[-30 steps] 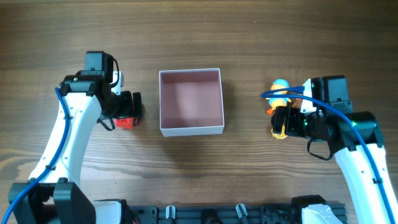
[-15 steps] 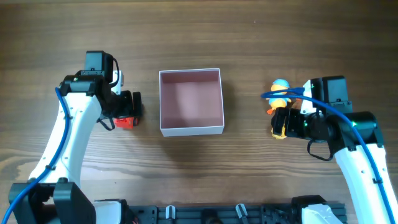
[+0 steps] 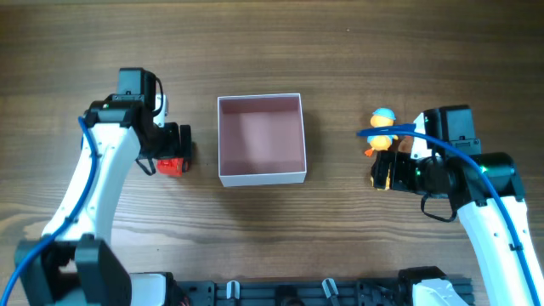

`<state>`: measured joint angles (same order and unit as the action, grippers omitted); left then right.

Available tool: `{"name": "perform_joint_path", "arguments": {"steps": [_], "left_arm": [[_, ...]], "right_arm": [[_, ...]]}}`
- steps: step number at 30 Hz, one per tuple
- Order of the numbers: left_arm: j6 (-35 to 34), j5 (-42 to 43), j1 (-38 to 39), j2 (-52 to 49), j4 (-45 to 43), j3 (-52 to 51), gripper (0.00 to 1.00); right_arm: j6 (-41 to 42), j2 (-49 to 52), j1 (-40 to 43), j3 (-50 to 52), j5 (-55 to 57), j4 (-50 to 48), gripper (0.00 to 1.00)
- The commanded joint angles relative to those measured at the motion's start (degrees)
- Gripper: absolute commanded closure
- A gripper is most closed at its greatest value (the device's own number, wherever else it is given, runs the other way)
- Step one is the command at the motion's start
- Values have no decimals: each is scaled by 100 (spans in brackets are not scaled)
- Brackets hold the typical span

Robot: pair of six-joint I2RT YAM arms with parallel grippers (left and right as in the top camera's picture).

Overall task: Pack container
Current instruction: 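Lower the left gripper over the red toy truck and grasp it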

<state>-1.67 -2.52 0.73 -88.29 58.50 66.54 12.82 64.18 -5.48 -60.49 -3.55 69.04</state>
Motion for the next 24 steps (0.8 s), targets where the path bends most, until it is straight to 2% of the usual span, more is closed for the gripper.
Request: {"name": "perform_joint_path", "arguments": {"steps": [1,9,17,22,24], "left_arm": [[131,-79,-33,-581,-177,-4,0],[310,-76,-33,-1154,-756,-4,0],[407,-79,-33,-1410,-752,-7,2],[404,-76,-33,-1410,-728,-7,23],[404,-76,-33,-1410,-684,-7,29]], "right_arm": [[68,24,-9,-101,118,7,0],[70,22,-9,-101,116,17,0],[70,22,-9,-101,118,57,0],[68,22,-9,-101,118,72,0],[68,22,-9,-101,118,70,0]]}}
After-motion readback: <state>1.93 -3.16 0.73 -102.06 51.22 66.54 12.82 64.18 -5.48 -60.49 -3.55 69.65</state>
